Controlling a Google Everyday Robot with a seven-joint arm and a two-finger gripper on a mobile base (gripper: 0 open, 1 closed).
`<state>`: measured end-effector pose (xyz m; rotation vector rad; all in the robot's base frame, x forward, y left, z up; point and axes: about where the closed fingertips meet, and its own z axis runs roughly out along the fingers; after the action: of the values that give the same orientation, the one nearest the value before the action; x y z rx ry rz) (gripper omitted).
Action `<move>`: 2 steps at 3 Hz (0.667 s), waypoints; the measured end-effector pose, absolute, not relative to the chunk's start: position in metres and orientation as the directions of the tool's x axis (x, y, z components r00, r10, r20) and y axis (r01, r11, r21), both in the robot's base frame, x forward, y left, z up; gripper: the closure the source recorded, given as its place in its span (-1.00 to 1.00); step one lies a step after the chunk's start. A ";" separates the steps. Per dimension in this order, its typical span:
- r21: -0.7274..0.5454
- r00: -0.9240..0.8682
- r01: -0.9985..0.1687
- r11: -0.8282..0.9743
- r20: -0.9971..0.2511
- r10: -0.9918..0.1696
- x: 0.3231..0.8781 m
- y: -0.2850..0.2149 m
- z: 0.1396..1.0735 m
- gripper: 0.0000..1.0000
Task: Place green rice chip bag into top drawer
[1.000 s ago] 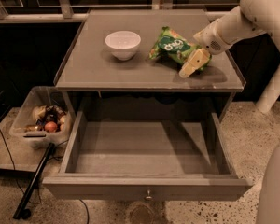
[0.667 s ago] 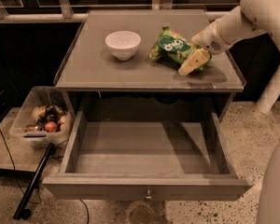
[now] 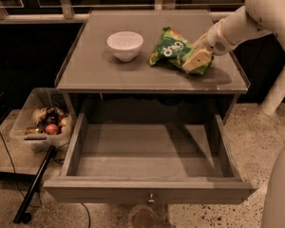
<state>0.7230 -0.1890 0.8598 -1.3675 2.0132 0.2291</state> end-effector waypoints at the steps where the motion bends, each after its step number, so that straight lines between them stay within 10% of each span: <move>1: -0.223 -0.214 -0.874 0.432 -0.621 -0.754 0.723 -0.189 0.860 0.73; 2: -0.223 -0.214 -0.874 0.432 -0.621 -0.754 0.723 -0.189 0.860 1.00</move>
Offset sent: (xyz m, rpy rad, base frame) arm 0.0000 0.0000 0.0000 0.0000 0.0000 0.0000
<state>0.7230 -0.1889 0.8597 -1.3676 2.0133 0.2292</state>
